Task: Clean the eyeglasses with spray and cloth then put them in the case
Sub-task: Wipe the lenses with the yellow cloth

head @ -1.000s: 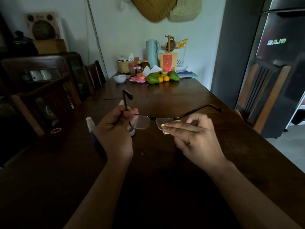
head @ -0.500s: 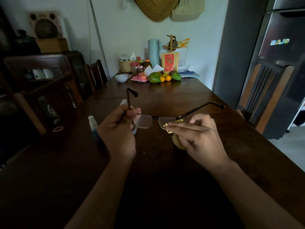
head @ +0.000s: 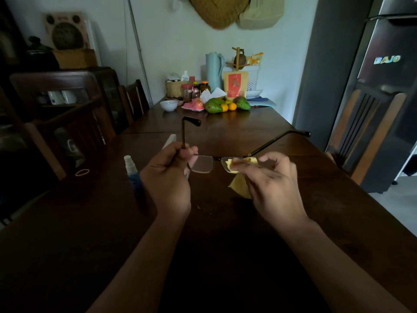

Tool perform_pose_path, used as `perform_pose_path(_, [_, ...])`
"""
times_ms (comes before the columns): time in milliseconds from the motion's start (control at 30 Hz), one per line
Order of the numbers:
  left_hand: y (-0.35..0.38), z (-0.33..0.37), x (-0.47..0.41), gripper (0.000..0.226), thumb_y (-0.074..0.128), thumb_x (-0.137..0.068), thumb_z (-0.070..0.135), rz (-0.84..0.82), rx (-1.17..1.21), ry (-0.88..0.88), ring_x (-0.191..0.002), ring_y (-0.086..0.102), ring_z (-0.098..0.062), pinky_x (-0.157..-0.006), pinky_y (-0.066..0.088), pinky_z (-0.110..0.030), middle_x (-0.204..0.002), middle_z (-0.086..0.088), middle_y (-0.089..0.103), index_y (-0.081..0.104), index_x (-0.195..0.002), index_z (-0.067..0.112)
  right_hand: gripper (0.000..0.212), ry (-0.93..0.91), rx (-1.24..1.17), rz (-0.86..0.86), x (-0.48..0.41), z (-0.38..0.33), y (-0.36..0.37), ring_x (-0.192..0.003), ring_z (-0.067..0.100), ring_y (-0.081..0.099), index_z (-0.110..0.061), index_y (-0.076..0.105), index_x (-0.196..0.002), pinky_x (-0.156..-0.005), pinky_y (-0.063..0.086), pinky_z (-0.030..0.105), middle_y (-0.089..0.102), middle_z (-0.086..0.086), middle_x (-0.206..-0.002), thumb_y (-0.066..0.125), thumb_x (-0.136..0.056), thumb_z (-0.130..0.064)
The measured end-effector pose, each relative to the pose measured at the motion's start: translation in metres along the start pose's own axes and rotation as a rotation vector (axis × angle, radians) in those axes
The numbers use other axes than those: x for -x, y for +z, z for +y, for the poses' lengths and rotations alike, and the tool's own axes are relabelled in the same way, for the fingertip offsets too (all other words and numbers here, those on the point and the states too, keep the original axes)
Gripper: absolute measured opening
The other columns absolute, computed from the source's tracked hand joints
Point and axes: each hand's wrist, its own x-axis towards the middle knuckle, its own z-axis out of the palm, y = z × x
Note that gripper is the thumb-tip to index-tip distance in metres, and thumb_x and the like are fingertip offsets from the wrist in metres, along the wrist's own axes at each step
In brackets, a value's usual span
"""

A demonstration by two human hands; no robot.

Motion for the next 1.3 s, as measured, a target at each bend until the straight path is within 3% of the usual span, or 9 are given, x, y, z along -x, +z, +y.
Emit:
perform_pose_path(167, [0.001, 0.0, 0.002, 0.017, 0.062, -0.086, -0.012, 0.014, -0.009, -0.018, -0.089, 0.075, -0.02, -0.074, 0.058, -0.024, -0.079, -0.001, 0.076, 0.072, -0.086, 0.002, 0.049, 0.009, -0.013, -0.031, -0.001, -0.008, 0.004, -0.117, 0.026, 0.039, -0.024, 0.067, -0.125, -0.09, 0.036, 0.041, 0.062, -0.012, -0.133, 0.07, -0.08, -0.005])
perform_pose_path(400, [-0.001, 0.0, 0.001, 0.017, 0.06, -0.087, -0.014, 0.011, 0.003, -0.009, -0.087, 0.075, -0.018, -0.073, 0.057, -0.022, -0.078, 0.001, 0.076, 0.071, -0.087, 0.0, 0.041, 0.045, 0.035, -0.053, 0.001, -0.004, 0.001, -0.119, 0.028, 0.039, -0.029, 0.066, -0.127, -0.091, 0.038, 0.044, 0.061, -0.016, -0.135, 0.068, -0.087, -0.021])
perform_pose_path(533, [0.0, -0.002, 0.003, 0.016, 0.063, -0.087, -0.01, -0.005, -0.035, 0.001, -0.09, 0.075, -0.021, -0.073, 0.057, -0.023, -0.083, -0.004, 0.076, 0.073, -0.091, 0.001, 0.049, 0.044, 0.009, -0.095, 0.001, -0.01, 0.007, -0.12, 0.026, 0.035, -0.026, 0.059, -0.136, -0.091, 0.037, 0.043, 0.058, -0.012, -0.139, 0.067, -0.088, -0.026])
perform_pose_path(733, [-0.003, -0.002, -0.001, 0.013, 0.063, -0.086, -0.011, 0.021, -0.029, -0.001, -0.085, 0.075, -0.017, -0.072, 0.057, -0.022, -0.08, 0.0, 0.077, 0.071, -0.093, -0.005, 0.05, -0.028, -0.09, -0.133, 0.003, -0.002, 0.003, -0.117, 0.026, 0.045, -0.032, 0.063, -0.131, -0.093, 0.043, 0.044, 0.059, -0.02, -0.135, 0.071, -0.087, -0.01])
perform_pose_path(867, [-0.002, -0.002, 0.0, 0.011, 0.063, -0.086, -0.012, 0.019, -0.028, -0.009, -0.087, 0.075, -0.018, -0.072, 0.057, -0.022, -0.081, 0.0, 0.077, 0.07, -0.093, -0.006, 0.052, -0.011, -0.049, -0.134, 0.003, 0.002, -0.003, -0.112, 0.029, 0.05, -0.031, 0.065, -0.129, -0.086, 0.044, 0.048, 0.063, -0.016, -0.131, 0.068, -0.085, -0.003])
perform_pose_path(1067, [0.0, -0.003, 0.004, 0.023, 0.062, -0.088, -0.01, -0.028, -0.012, -0.008, -0.09, 0.075, -0.026, -0.074, 0.058, -0.026, -0.082, -0.005, 0.076, 0.075, -0.084, 0.008, 0.061, 0.005, -0.101, -0.142, 0.004, -0.005, 0.003, -0.116, 0.028, 0.046, -0.025, 0.059, -0.136, -0.092, 0.045, 0.048, 0.058, -0.013, -0.139, 0.067, -0.081, 0.001])
perform_pose_path(1300, [-0.001, -0.004, 0.002, 0.021, 0.063, -0.087, -0.008, -0.013, -0.053, 0.01, -0.086, 0.075, -0.019, -0.072, 0.057, -0.024, -0.083, -0.003, 0.077, 0.075, -0.087, 0.009, 0.034, 0.006, -0.054, -0.051, 0.005, 0.001, 0.002, -0.107, 0.026, 0.049, -0.033, 0.071, -0.118, -0.082, 0.043, 0.044, 0.068, -0.017, -0.122, 0.074, -0.087, -0.02])
